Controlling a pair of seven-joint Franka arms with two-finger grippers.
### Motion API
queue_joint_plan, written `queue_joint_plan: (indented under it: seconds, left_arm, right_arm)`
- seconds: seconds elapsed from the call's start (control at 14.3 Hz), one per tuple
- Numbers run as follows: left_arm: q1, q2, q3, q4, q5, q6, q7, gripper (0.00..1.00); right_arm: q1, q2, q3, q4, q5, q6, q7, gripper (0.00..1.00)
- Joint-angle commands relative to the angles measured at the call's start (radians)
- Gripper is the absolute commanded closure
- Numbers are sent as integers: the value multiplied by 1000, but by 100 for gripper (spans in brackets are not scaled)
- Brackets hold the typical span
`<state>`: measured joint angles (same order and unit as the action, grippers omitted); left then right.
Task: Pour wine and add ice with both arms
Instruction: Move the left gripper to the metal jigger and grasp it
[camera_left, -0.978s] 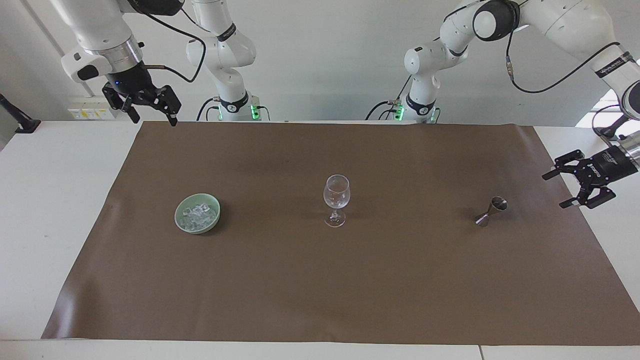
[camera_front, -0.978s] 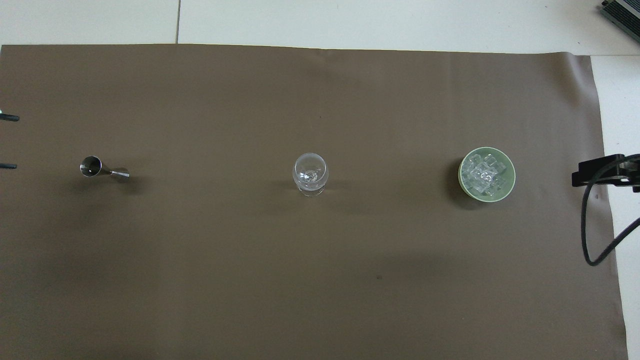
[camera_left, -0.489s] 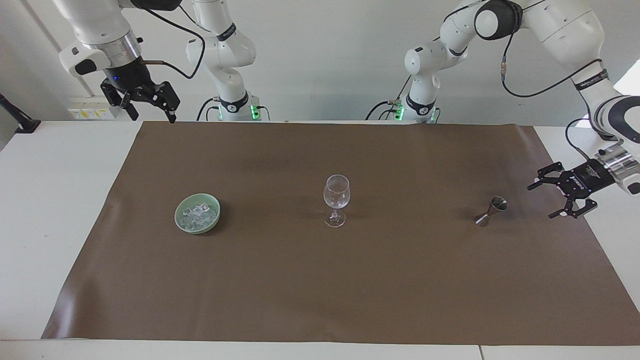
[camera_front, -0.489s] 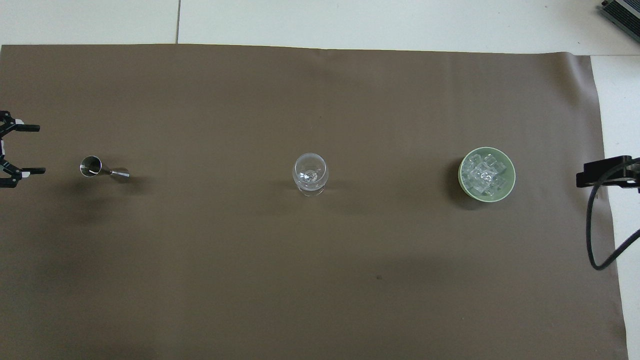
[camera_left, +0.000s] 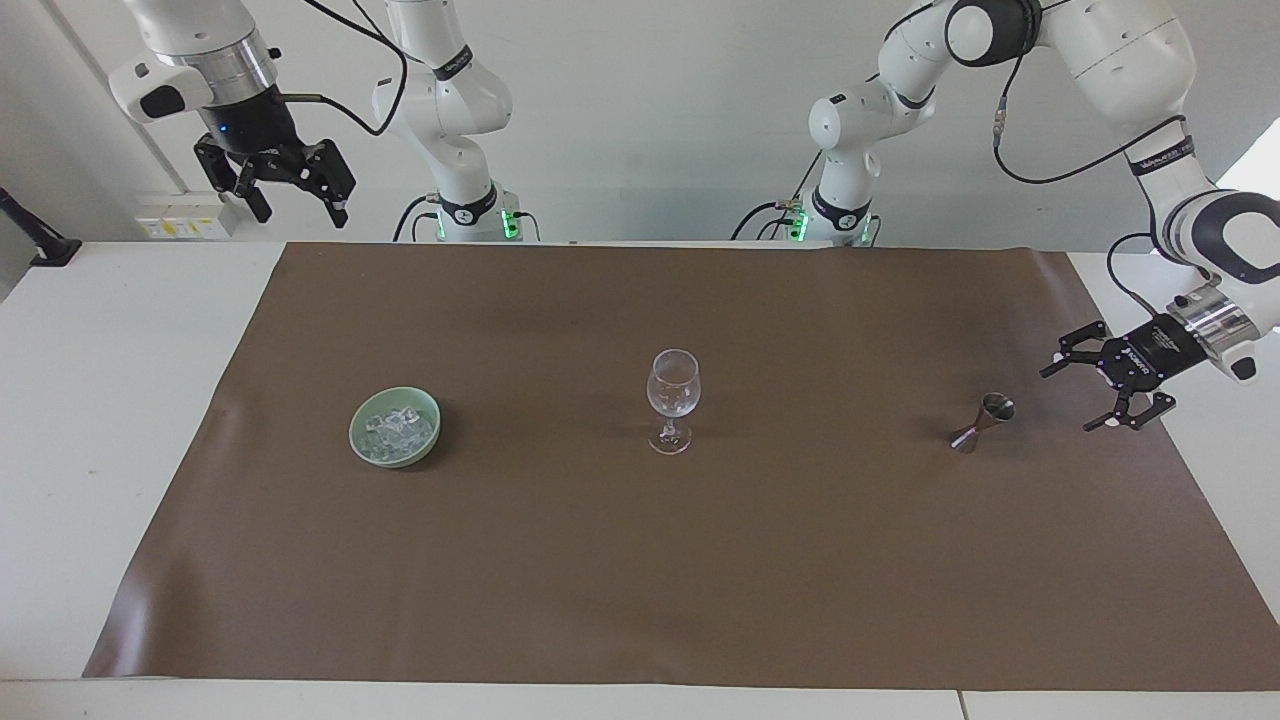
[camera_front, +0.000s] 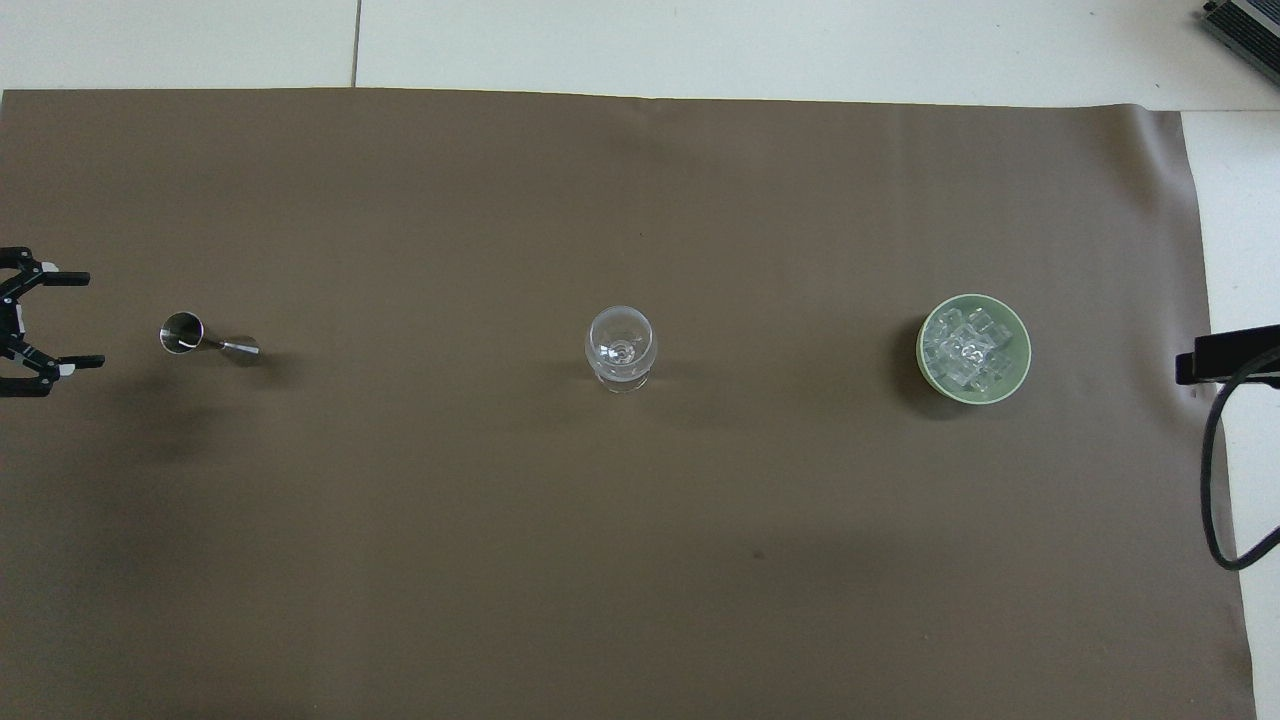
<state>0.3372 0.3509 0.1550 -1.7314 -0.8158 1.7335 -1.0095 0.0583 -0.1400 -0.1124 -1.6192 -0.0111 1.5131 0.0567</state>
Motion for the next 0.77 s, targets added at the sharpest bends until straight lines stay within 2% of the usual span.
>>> queue_joint_plan:
  seconds: [0.0, 0.14, 0.35, 0.7]
  left_arm:
    - [5, -24, -5, -77, -43, 27, 100, 0]
    - [14, -9, -5, -91, -81, 23, 188, 0]
    - [17, 42, -6, -93, -130, 26, 251, 0]
    - [3, 85, -6, -142, -247, 46, 321, 0]
  right_arm:
    - [-8, -4, 7, 2, -9, -14, 21, 0]
    - [-8, -4, 7, 2, -9, -14, 21, 0]
    - [-8, -4, 7, 2, -9, -14, 21, 0]
    - [-8, -4, 7, 2, -9, -14, 21, 0]
